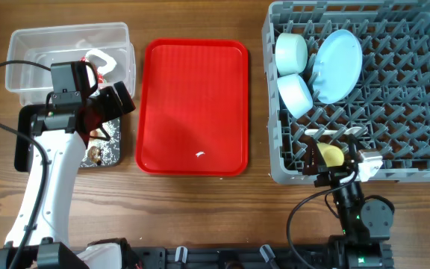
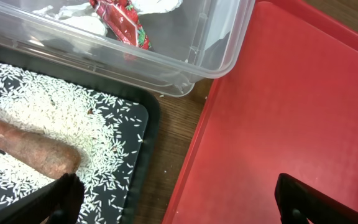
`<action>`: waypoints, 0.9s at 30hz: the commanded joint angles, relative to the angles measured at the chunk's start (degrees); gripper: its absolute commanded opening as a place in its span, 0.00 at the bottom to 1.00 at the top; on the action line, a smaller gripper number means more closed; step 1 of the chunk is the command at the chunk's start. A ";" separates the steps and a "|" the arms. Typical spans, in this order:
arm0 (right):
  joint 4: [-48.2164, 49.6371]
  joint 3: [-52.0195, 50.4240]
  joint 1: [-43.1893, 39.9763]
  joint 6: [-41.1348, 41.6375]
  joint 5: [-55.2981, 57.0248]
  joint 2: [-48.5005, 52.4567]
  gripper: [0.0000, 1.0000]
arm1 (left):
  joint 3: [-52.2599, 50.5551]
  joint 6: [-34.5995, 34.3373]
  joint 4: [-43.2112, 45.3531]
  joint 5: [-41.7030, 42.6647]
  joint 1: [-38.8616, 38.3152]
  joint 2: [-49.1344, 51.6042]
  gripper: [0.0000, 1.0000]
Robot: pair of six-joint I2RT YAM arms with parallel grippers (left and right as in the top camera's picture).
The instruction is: Sort waste into correct bins and load items into the dishwasher rack
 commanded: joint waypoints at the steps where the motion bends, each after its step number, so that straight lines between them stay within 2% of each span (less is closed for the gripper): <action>1: 0.22 -0.09 0.44 2.34 0.61 -0.83 1.00 | 0.48 0.68 0.15 -0.17 0.20 -0.26 1.00; 20: 0.15 -0.07 0.44 2.34 0.61 -0.39 1.00 | -0.59 0.68 0.24 -0.17 0.20 -2.58 1.00; 23: 0.15 -0.07 0.44 2.34 0.61 -0.39 1.00 | -7.85 0.72 3.28 -1.20 -0.57 -9.01 1.00; 25: 0.15 -0.07 0.44 2.36 0.61 -0.39 1.00 | -13.44 0.66 9.27 -3.13 -0.59 -13.79 1.00; 27: 0.15 -0.07 0.44 2.34 0.61 -0.39 1.00 | -23.65 -0.68 17.33 -1.46 -0.59 -22.84 1.00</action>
